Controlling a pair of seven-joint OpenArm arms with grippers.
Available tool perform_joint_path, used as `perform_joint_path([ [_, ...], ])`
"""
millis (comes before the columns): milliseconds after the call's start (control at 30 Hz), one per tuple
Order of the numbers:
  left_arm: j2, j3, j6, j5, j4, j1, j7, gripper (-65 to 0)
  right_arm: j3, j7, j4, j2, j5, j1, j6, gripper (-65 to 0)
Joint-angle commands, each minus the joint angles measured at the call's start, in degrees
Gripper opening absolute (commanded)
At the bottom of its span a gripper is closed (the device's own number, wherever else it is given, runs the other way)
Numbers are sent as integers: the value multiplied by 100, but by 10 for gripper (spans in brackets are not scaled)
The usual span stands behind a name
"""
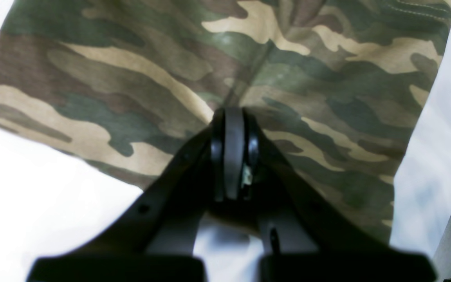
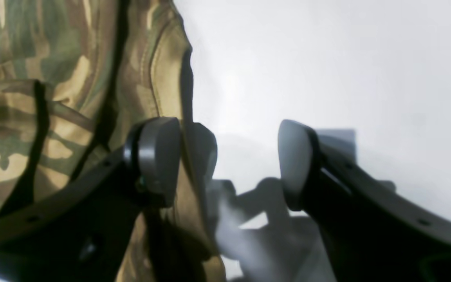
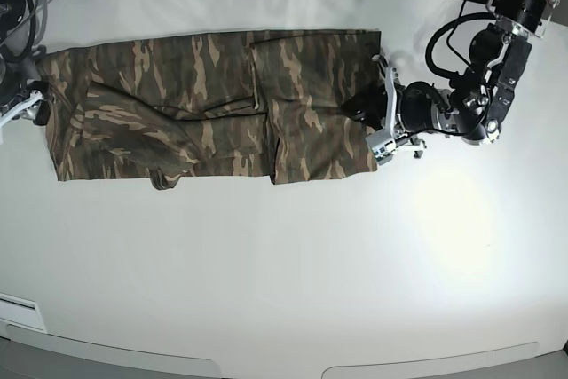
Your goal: Fold the T-shirt properly
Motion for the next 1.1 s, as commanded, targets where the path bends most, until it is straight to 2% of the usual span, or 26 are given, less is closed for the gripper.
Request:
perform_joint_path([
  [0, -155, -11, 197, 546, -59, 0, 651, -650, 46, 133, -11, 129, 66, 120, 7, -240],
  [67, -155, -11, 199, 518, -59, -4, 651, -650, 46, 133, -321, 131, 131, 256, 22, -240],
  [167, -157, -11, 199, 520, -59, 0, 656, -650, 46, 22, -1080, 131, 522, 507, 315, -240],
  [300, -155, -11, 293, 518, -59, -17, 654, -650, 46, -857, -1856, 131, 1672, 769, 868, -241],
  [400, -157, -11, 391, 520, -57, -33, 656, -650, 46, -1679, -1928, 133, 2664, 730, 1233, -241],
  [500, -157, -11, 387, 520, -57, -33, 656, -650, 42, -2299, -1926, 190, 3259, 638, 1234, -241],
  [800, -153, -11, 389, 358, -52, -59, 695, -650, -188, -2707, -1926, 278, 4422, 160, 1234, -241],
  [1067, -157, -11, 387, 260, -52, -127, 758, -650, -918, -2707, -1926, 273, 4516, 184, 1234, -244],
])
